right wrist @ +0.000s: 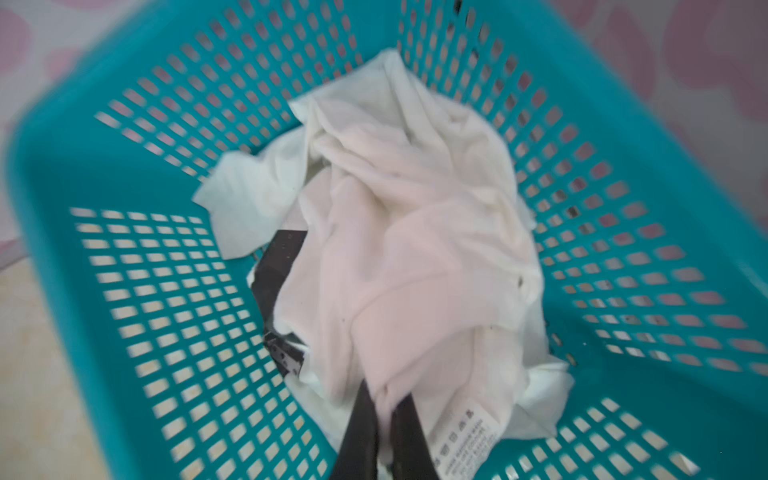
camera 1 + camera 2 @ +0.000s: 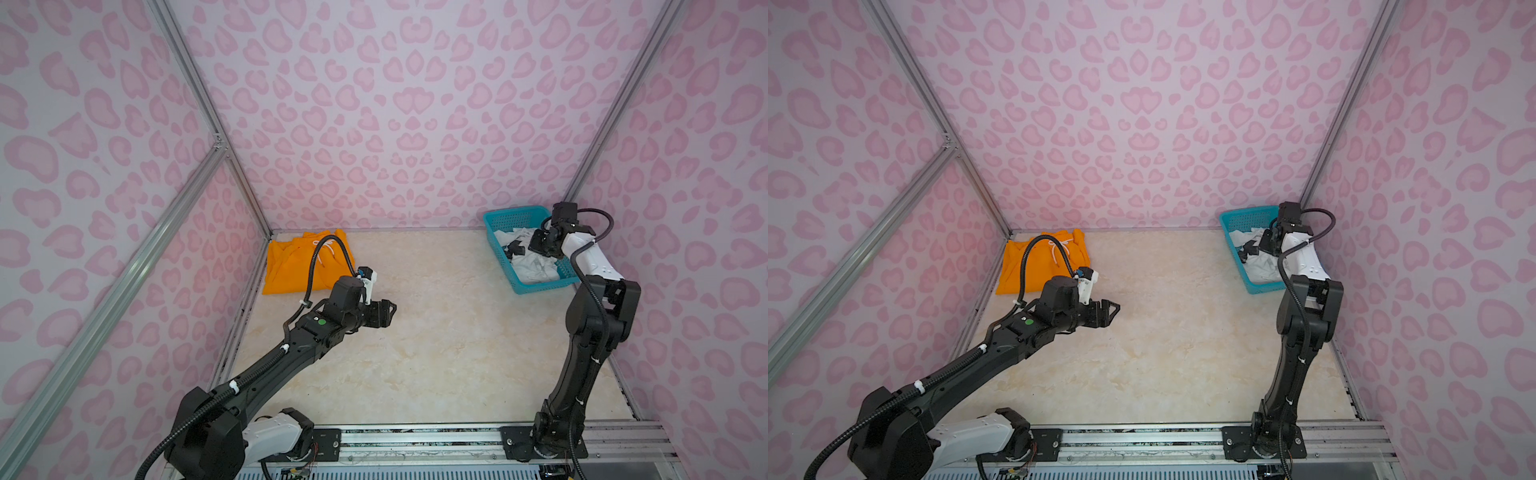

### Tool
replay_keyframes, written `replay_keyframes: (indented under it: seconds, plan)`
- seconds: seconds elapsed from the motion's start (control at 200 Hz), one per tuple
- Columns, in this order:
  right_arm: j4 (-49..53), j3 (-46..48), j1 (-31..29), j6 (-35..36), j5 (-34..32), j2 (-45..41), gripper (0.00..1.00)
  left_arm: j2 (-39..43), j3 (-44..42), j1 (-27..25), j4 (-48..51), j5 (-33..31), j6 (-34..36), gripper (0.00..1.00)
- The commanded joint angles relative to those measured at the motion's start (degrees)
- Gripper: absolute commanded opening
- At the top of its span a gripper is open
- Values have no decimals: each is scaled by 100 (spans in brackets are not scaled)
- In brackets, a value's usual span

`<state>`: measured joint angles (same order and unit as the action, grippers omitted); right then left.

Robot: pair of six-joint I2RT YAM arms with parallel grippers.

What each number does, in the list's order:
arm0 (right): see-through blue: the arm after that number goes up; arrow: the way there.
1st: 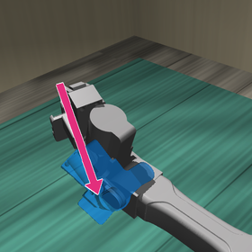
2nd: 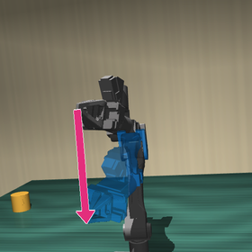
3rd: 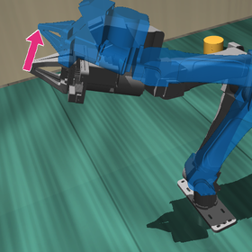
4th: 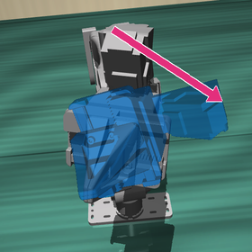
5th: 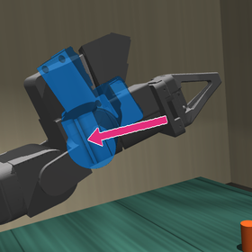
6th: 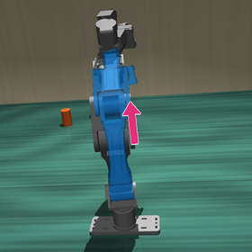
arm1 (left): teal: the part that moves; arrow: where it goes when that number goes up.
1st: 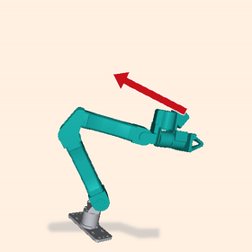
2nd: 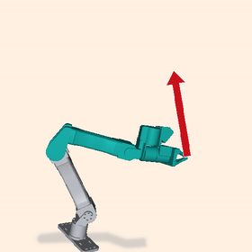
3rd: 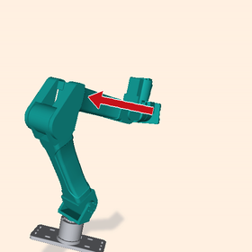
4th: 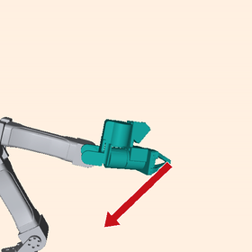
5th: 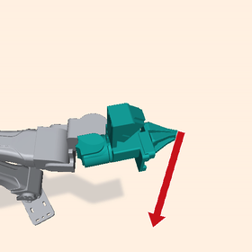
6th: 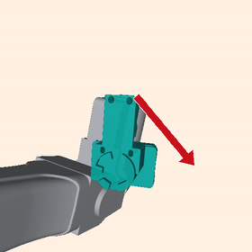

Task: Fold and stack the mixed laundry pile
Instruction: 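Lift the white T-shirt out and drop it on the table with the right gripper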

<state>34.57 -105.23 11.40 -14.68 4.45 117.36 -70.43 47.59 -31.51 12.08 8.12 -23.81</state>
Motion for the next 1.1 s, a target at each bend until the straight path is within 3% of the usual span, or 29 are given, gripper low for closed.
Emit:
replay_keyframes:
  seconds: [0.0, 0.17, 0.275, 0.47, 0.62, 0.815, 0.93, 1.095]
  plan:
    - [-531, 383, -67, 204, -36, -661, 0, -193, 143, -1, -125, -287, -58, 79]
    - [-999, 979, -386, 519, 493, -2062, 0, -506, 308, 4, -142, -535, -106, 79]
    - [-1148, 1120, -789, 861, 309, -2822, 0, -717, 478, 5, -153, -460, -80, 78]
    - [-825, 938, -929, 1029, 145, -3125, 0, -961, 755, 4, -41, -262, -71, 77]
    - [-602, 881, -1094, 1154, 1431, -3449, 0, -894, 725, 5, 25, -335, -63, 77]
    - [22, 155, -2332, 1502, 1955, -4078, 0, -928, 889, 4, 260, -591, 51, 77]
    - [-155, 16, -3155, 1593, 2138, -4546, 0, -1019, 1026, 20, 276, -654, 45, 77]
    - [-719, 798, -3328, 1225, 2169, -5081, 0, -1048, 1233, 30, 482, -885, -69, 77]
